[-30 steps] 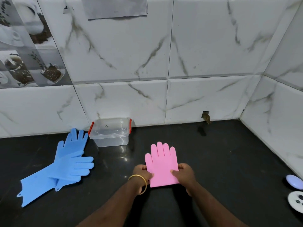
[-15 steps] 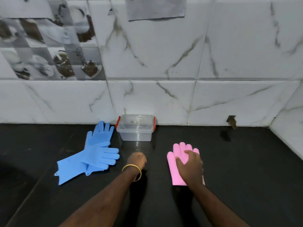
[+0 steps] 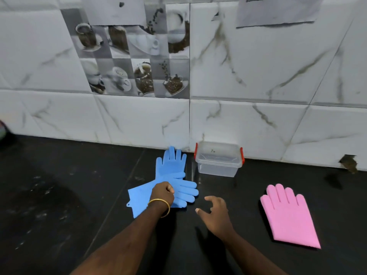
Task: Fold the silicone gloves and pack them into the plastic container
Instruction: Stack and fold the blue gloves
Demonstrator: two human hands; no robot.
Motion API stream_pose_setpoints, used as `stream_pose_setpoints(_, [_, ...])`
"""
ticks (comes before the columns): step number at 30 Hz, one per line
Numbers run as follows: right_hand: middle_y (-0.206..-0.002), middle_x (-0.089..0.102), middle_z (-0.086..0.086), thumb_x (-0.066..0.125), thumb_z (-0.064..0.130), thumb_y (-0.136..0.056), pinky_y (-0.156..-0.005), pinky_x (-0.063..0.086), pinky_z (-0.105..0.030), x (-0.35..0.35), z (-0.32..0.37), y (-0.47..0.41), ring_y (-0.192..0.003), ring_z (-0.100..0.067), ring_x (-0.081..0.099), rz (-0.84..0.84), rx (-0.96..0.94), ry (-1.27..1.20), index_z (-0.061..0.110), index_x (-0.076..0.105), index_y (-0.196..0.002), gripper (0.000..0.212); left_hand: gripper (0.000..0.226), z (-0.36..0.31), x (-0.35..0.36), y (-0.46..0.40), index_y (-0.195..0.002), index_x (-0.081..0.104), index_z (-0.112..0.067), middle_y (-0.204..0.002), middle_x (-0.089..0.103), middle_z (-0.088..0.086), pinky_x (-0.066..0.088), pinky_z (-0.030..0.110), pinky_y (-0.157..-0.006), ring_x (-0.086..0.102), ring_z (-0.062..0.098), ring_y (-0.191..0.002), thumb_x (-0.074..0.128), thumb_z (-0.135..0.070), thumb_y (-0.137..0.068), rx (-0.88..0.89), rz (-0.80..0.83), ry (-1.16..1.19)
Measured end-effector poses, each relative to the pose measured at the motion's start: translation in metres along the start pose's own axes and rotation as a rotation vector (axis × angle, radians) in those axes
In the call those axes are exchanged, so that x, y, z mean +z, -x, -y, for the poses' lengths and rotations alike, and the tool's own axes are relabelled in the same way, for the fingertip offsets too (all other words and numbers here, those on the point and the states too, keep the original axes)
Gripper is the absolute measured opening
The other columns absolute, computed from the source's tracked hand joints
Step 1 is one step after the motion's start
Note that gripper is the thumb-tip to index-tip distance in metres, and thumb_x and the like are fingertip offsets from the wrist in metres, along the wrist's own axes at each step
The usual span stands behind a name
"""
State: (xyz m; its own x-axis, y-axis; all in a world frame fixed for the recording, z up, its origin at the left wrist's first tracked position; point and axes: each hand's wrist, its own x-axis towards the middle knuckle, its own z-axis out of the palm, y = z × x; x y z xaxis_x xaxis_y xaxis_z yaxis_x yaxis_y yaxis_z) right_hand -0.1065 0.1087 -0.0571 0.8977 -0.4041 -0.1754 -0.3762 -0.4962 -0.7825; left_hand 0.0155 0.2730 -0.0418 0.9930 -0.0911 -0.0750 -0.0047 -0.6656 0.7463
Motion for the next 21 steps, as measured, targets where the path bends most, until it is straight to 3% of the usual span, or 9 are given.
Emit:
stream_pose_setpoints(2, [-0.131,0.043,0.000,0.077,0.033,-0.082,-0.107,0.044,-0.039,0.014,0.008,0.000,-0.119,-0.019,0.054,0.025,-0.002,0.000,0.020,0.058,-0.127,0.051,0.028,0.009,-0.013,-0.007,-0.061,0.056,-0.024,-0.087,0.058,-0.004,0.040,0.025,-0.074,0.057,0.022,-0.093,0.058,0.003,-0.067,0.165,-0.026,-0.221])
stream_pose_setpoints(4, [-0.126,0.045,0.002,0.077,0.032,-0.082,-0.101,0.047,-0.031,0.024,0.014,-0.001,-0.115,-0.015,0.055,0.035,0.009,-0.005,0.021,0.059,-0.123,0.047,0.021,0.018,-0.019,-0.018,-0.082,0.062,-0.030,-0.112,0.051,-0.008,0.033,0.030,-0.085,0.046,0.021,-0.111,0.069,-0.019,-0.066,0.360,0.096,-0.559])
stream_pose_setpoints(7, [-0.116,0.049,0.008,0.077,0.032,-0.082,-0.073,0.039,-0.009,0.031,0.020,-0.002,-0.097,-0.004,0.053,0.051,0.049,0.005,0.024,0.059,-0.118,0.041,0.066,0.024,-0.016,-0.031,-0.123,0.051,-0.037,-0.139,0.041,-0.007,0.023,0.043,-0.104,0.036,0.022,-0.128,0.069,-0.058,-0.063,0.532,0.421,-0.824])
stream_pose_setpoints(9, [-0.109,0.058,0.007,0.078,0.030,-0.081,-0.068,0.039,-0.007,0.035,0.021,-0.004,-0.092,-0.003,0.055,0.053,0.079,-0.037,0.023,0.060,-0.113,0.037,0.068,0.021,-0.012,-0.039,-0.131,0.048,-0.034,-0.138,0.048,-0.005,0.024,0.044,-0.106,0.040,0.023,-0.128,0.069,-0.056,-0.070,0.594,0.466,-0.888])
stream_pose_setpoints(12, [-0.092,0.066,0.005,0.077,0.027,-0.082,-0.059,0.048,-0.012,0.040,0.027,-0.003,-0.074,-0.005,0.061,0.118,0.192,-0.180,0.020,0.061,-0.106,0.030,0.035,0.015,-0.010,-0.046,-0.120,0.060,-0.029,-0.124,0.061,0.000,0.031,0.041,-0.100,0.051,0.026,-0.118,0.059,-0.037,-0.085,0.667,0.382,-0.938])
stream_pose_setpoints(14, [-0.085,0.067,0.001,0.075,0.027,-0.083,-0.051,0.047,-0.017,0.043,0.032,-0.002,-0.064,-0.008,0.061,0.184,0.285,-0.291,0.018,0.060,-0.106,0.029,0.026,0.013,-0.010,-0.049,-0.111,0.062,-0.023,-0.116,0.065,0.003,0.039,0.039,-0.091,0.057,0.027,-0.111,0.047,-0.035,-0.093,0.638,0.302,-0.810])
stream_pose_setpoints(17, [-0.085,0.069,-0.002,0.073,0.028,-0.085,-0.056,0.048,-0.024,0.048,0.041,-0.002,-0.065,-0.010,0.064,0.252,0.358,-0.442,0.013,0.064,-0.109,0.029,0.020,0.009,-0.017,-0.052,-0.095,0.057,-0.016,-0.097,0.066,0.007,0.046,0.037,-0.076,0.060,0.029,-0.094,0.045,-0.031,-0.096,0.533,0.166,-0.381])
stream_pose_setpoints(19, [-0.086,0.070,-0.001,0.069,0.026,-0.088,-0.059,0.048,-0.025,0.053,0.048,-0.004,-0.068,-0.012,0.066,0.271,0.364,-0.526,0.011,0.066,-0.111,0.027,0.017,0.003,-0.023,-0.056,-0.086,0.054,-0.014,-0.082,0.062,0.008,0.046,0.035,-0.066,0.059,0.029,-0.079,0.049,-0.027,-0.096,0.460,0.113,-0.118])
stream_pose_setpoints(21, [-0.092,0.071,0.001,0.066,0.025,-0.090,-0.061,0.050,-0.024,0.056,0.058,-0.006,-0.072,-0.013,0.067,0.272,0.351,-0.595,0.014,0.067,-0.110,0.023,0.017,-0.005,-0.031,-0.060,-0.081,0.053,-0.016,-0.070,0.055,0.000,0.039,0.021,-0.056,0.054,0.019,-0.065,0.052,-0.024,-0.096,0.393,0.086,0.080])
